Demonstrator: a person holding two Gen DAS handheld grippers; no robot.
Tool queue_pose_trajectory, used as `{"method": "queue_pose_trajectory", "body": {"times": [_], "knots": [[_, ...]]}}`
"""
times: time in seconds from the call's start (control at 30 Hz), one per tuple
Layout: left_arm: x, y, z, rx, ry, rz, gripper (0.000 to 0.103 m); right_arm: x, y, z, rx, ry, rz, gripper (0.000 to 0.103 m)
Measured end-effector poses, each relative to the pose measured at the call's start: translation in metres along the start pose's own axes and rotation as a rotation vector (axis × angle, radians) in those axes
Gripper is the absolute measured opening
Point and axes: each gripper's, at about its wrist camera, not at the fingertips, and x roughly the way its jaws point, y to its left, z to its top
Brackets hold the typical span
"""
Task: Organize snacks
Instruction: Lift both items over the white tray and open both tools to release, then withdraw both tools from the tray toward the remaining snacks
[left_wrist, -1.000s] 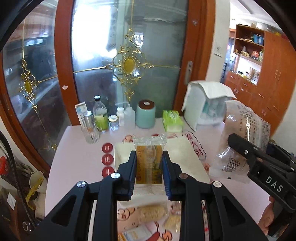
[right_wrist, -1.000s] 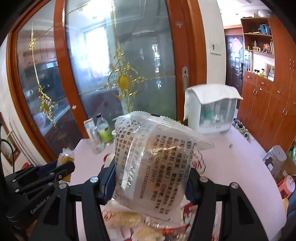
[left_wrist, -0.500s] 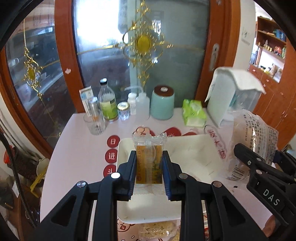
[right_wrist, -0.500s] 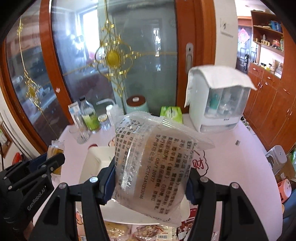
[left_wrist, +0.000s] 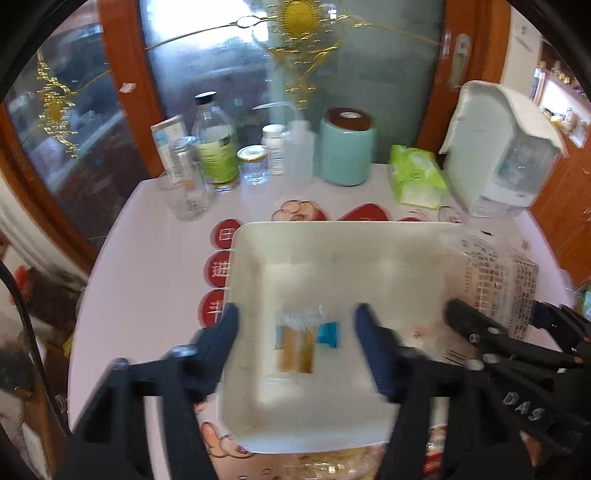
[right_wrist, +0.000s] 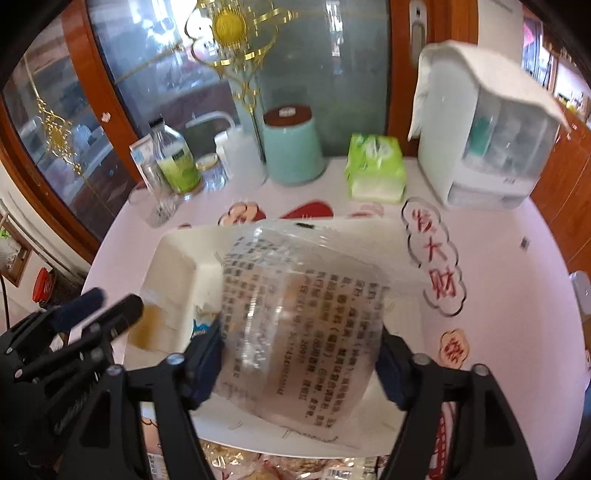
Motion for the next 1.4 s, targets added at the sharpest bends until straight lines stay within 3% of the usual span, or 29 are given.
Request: {"method": "queue_pose_trajectory", "body": {"times": [0.07, 0.37, 0.83, 1.4], "knots": [[-0.001, 0.007, -0.003, -0.012, -0.005, 0.008, 0.083, 0.004, -0.002, -0.002, 0.018, 0.011, 0.02, 0.079], [-0.014, 0.037, -0.019, -0.083, -0.006, -0.012, 0.084, -0.018, 0.001, -0.003, 0.031, -0.046, 0.078, 0.079], [-0.078, 0.056, -0.048, -0.108, -0.088, -0.032, 0.085, -0.062, 0.017, -0.029, -0.001, -0.062, 0.048, 0.079], [-0.141, 0.07, -0.081, -0.063, -0.168, -0.056, 0.086, -0.12, 0.045, -0.067, -0.047, -0.096, -0.008, 0.079]]}}
